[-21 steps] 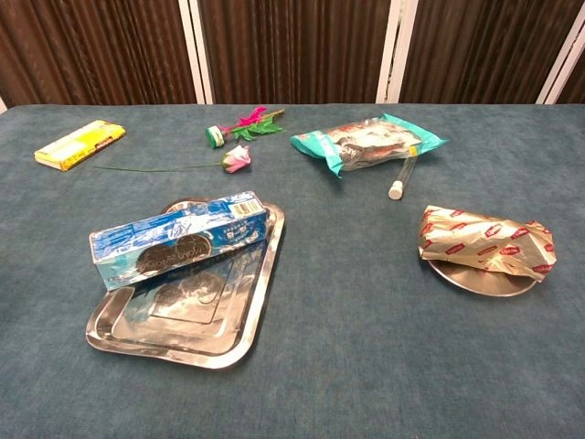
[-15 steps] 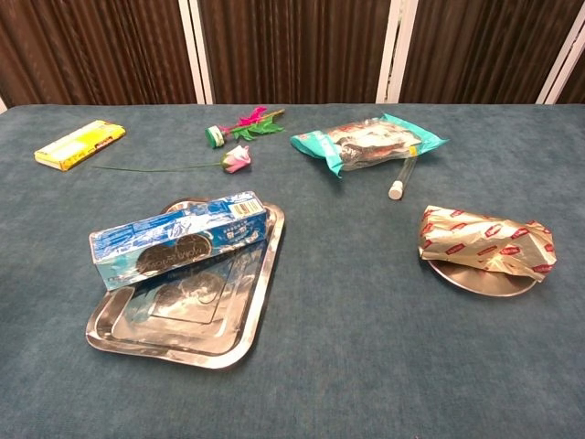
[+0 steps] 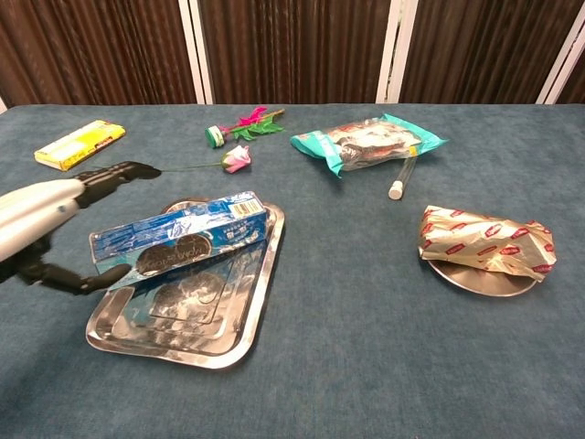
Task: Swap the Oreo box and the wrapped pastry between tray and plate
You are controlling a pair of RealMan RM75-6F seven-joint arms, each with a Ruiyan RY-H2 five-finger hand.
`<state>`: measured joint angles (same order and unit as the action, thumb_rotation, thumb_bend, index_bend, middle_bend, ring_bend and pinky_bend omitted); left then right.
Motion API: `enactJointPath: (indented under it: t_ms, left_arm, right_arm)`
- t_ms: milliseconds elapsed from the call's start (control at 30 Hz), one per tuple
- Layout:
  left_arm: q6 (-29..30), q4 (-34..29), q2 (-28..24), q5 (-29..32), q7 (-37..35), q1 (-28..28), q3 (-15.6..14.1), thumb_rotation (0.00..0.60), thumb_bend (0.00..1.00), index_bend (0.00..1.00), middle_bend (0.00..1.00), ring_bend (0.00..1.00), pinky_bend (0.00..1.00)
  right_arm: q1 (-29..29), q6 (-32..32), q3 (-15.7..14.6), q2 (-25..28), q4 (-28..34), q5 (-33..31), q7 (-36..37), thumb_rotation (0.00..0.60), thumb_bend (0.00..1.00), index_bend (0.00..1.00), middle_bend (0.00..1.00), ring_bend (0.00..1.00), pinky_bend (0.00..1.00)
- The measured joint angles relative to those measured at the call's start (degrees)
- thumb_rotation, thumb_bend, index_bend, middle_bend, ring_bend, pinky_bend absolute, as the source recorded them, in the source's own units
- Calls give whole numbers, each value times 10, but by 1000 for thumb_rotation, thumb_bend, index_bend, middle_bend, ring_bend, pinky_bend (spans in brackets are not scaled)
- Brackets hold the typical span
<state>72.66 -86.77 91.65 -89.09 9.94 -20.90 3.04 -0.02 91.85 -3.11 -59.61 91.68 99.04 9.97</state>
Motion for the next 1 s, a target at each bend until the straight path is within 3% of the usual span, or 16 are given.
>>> enactJointPath:
  t_ms: [167, 400, 500, 600, 733, 833, 1000]
  left_arm:
    - [-49, 5, 30, 80, 55, -23, 34, 600, 356, 0, 0, 0, 15]
    - [-80, 17, 61, 146, 137, -45, 53, 600, 348, 0, 0, 0, 20]
    - [-93, 27, 72, 176, 163, -57, 62, 600, 348, 0, 16, 26, 122]
    - [-91, 40, 85, 185, 175, -65, 70, 600, 352, 93, 166, 177, 279]
    - [-78, 52, 96, 179, 167, -68, 74, 600, 381, 493, 647, 591, 558]
    - [-66, 77, 108, 158, 139, -76, 80, 600, 404, 570, 731, 651, 613]
    - [-49, 133, 126, 112, 67, -99, 91, 600, 419, 603, 764, 680, 632]
  right_arm:
    - [-2, 7, 2, 8, -3, -7, 21, 600, 154, 0, 0, 0, 0]
    - [-5, 15, 2, 12, -9, -4, 34, 600, 154, 0, 0, 0, 0]
    - [-6, 18, 2, 12, -9, -3, 35, 600, 154, 0, 0, 0, 0]
    - [-7, 19, 2, 12, -9, -4, 36, 600, 155, 0, 0, 0, 0]
    - [-7, 18, 3, 13, -9, -8, 37, 600, 154, 0, 0, 0, 0]
    - [-5, 10, 4, 11, -8, -11, 31, 600, 154, 0, 0, 0, 0]
    - [-1, 1, 7, 9, -4, -18, 21, 600, 154, 0, 0, 0, 0]
